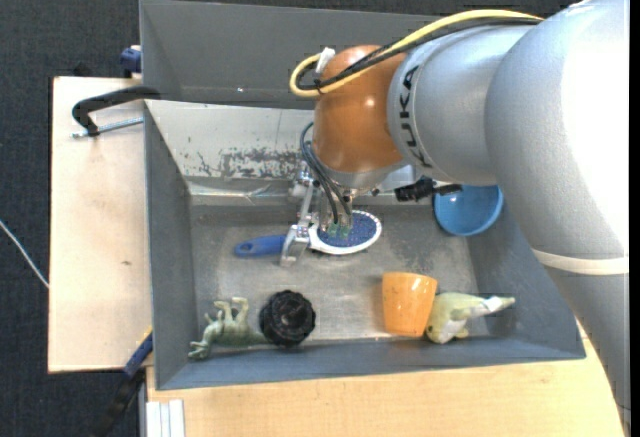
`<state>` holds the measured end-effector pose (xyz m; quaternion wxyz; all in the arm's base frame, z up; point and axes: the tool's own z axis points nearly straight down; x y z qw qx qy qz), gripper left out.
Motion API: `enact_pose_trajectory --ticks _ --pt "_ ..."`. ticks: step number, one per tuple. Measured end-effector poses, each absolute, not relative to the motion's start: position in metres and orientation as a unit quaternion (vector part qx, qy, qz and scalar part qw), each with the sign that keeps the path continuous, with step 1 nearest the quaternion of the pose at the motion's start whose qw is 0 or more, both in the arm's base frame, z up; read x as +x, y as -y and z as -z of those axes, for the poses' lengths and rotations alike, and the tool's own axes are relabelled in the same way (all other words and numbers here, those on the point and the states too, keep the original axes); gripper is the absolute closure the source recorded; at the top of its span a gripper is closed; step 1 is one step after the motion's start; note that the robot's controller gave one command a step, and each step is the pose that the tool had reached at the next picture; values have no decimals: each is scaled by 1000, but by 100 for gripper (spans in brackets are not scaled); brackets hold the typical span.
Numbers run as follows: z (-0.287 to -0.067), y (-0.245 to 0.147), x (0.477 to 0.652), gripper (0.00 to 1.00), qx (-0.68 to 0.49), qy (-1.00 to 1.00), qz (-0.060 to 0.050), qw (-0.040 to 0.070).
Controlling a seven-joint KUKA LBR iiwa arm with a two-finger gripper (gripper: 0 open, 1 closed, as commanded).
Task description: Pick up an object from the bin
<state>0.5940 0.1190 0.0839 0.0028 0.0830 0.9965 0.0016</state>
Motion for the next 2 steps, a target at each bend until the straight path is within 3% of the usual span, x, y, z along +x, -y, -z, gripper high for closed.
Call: enact_pose_trajectory --ticks 1,2 --pt "-81 -118 593 100 84 -996 -1 1" --pt "-219 -126 591 100 72 -997 -2 6"
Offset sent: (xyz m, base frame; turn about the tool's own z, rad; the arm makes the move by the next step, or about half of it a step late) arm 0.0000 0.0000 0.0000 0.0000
